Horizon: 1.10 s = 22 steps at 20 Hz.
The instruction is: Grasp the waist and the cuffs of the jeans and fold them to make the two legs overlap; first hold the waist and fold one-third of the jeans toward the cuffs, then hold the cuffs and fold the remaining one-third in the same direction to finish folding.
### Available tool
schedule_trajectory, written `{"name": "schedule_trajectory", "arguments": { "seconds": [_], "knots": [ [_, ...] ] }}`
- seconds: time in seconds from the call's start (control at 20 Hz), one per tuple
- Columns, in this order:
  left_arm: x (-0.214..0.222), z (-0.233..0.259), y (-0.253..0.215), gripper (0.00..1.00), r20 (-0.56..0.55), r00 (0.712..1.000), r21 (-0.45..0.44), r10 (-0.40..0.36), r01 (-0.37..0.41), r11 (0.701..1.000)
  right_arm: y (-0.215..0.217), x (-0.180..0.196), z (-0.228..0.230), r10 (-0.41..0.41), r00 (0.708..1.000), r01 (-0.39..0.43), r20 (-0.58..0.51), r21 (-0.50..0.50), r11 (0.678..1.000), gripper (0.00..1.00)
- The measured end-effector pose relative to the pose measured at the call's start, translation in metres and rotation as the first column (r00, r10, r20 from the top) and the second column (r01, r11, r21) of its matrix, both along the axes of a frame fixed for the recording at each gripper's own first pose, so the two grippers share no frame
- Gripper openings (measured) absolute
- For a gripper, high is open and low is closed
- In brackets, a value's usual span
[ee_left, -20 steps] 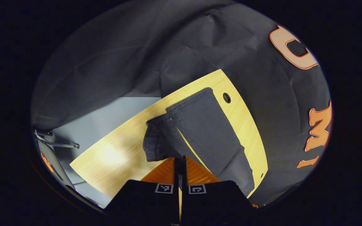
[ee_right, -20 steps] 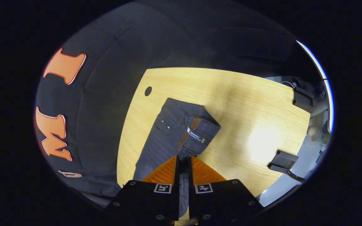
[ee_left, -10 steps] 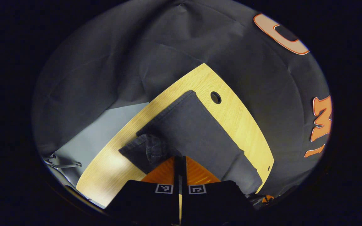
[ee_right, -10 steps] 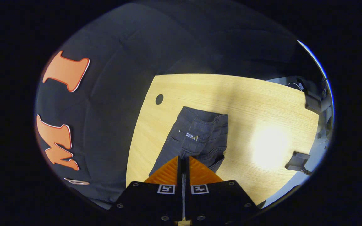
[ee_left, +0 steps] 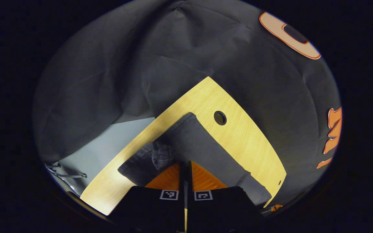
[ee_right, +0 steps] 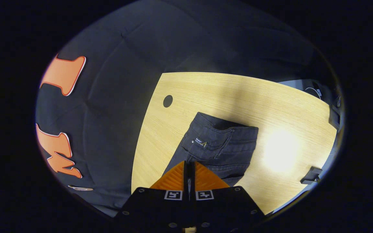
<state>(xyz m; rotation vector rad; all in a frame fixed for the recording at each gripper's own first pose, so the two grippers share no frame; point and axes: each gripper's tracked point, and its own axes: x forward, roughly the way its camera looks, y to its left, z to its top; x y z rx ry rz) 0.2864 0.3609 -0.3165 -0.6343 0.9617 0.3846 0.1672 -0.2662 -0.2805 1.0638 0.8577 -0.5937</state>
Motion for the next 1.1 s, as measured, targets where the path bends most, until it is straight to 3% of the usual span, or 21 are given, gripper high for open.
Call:
{"name": "schedule_trajectory", "arguments": {
  "seconds": [0.25, 0.4, 0.5, 0.6, 0.65, 0.8, 0.85, 0.95, 1.1],
  "knots": [
    [0.03, -0.016, 0.001, 0.03, -0.034, 0.999, 0.069, -0.014, 0.016, 0.998, -0.002, 0.034, -0.022, 0.012, 0.999, -0.011, -0.031, 0.023, 1.0, 0.01],
    [0.047, -0.027, -0.002, 0.04, -0.041, 0.999, 0.091, -0.025, 0.028, 0.995, -0.006, 0.046, -0.037, -0.022, 0.998, 0.026, -0.065, 0.057, 0.998, 0.02],
    [0.044, -0.037, -0.004, 0.03, -0.083, 0.996, 0.096, -0.036, 0.044, 0.994, -0.005, 0.051, -0.05, -0.05, 0.995, 0.057, -0.082, 0.083, 0.995, 0.02],
    [0.037, -0.051, -0.006, 0.09, -0.13, 0.991, 0.08, -0.013, 0.024, 0.997, 0.0, 0.051, -0.056, -0.051, 0.994, 0.06, -0.097, 0.1, 0.993, 0.05],
    [0.032, -0.047, -0.005, 0.17, -0.137, 0.991, 0.067, -0.003, 0.012, 0.998, 0.006, 0.053, -0.06, -0.052, 0.993, 0.065, -0.104, 0.125, 0.99, 0.13],
    [0.028, -0.044, -0.003, 0.46, -0.127, 0.992, 0.051, 0.002, 0.004, 0.999, 0.015, 0.058, -0.052, -0.04, 0.997, 0.049, -0.061, 0.145, 0.988, 0.23],
    [0.026, -0.036, 0.002, 0.66, -0.125, 0.992, 0.063, 0.003, 0.005, 0.998, 0.018, 0.059, -0.049, -0.032, 0.998, 0.039, -0.047, 0.142, 0.989, 0.24],
    [0.015, -0.028, 0.001, 0.73, -0.154, 0.988, 0.06, -0.02, 0.03, 0.998, 0.025, 0.06, -0.038, -0.009, 1.0, 0.01, -0.006, 0.145, 0.989, 0.75],
    [-0.006, -0.023, -0.031, 0.77, -0.201, 0.975, -0.105, -0.096, 0.076, 0.992, 0.033, 0.053, -0.031, 0.017, 1.0, -0.021, 0.025, 0.171, 0.985, 0.99]
  ]
}}
